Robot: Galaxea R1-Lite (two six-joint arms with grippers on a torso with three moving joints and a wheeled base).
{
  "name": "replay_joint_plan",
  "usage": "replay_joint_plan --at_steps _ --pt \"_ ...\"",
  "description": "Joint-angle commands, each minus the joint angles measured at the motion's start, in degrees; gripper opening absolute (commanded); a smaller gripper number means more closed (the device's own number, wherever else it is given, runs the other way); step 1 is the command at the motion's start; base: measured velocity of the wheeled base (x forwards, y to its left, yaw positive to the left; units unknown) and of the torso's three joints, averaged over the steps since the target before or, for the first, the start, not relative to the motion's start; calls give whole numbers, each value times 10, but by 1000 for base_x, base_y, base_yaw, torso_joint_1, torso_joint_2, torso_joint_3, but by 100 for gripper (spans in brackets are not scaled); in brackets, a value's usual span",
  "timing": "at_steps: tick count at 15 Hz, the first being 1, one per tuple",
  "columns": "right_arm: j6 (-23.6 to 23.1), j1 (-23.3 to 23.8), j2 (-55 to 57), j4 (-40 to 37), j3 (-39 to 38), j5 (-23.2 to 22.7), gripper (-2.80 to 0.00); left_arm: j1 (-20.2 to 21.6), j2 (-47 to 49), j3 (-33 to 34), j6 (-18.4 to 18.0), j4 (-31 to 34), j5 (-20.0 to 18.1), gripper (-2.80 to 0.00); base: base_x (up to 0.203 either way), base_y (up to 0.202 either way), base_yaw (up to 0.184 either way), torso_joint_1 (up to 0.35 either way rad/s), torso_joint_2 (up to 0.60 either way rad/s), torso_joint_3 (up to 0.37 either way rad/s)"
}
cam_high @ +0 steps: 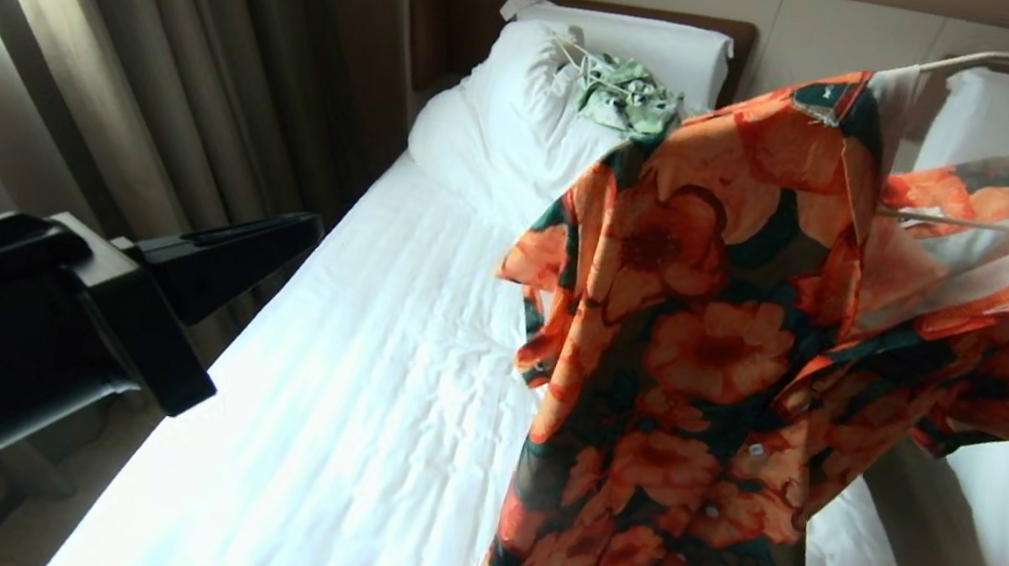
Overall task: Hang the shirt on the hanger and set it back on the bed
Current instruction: Take the clothes hanger out of the clothes
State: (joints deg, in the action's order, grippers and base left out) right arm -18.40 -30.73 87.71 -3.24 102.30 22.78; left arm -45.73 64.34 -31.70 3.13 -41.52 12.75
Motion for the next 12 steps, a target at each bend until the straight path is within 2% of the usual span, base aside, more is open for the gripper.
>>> replay_joint_plan --at_steps 1,12 --pt "-4 0 3 8 -2 1 -280 3 -3 1 0 -2 1 -280 0 0 0 203 -510 -300" --pt "-11 0 2 13 -18 1 -280 4 4 7 0 -2 0 -280 0 0 0 151 -365 -213"
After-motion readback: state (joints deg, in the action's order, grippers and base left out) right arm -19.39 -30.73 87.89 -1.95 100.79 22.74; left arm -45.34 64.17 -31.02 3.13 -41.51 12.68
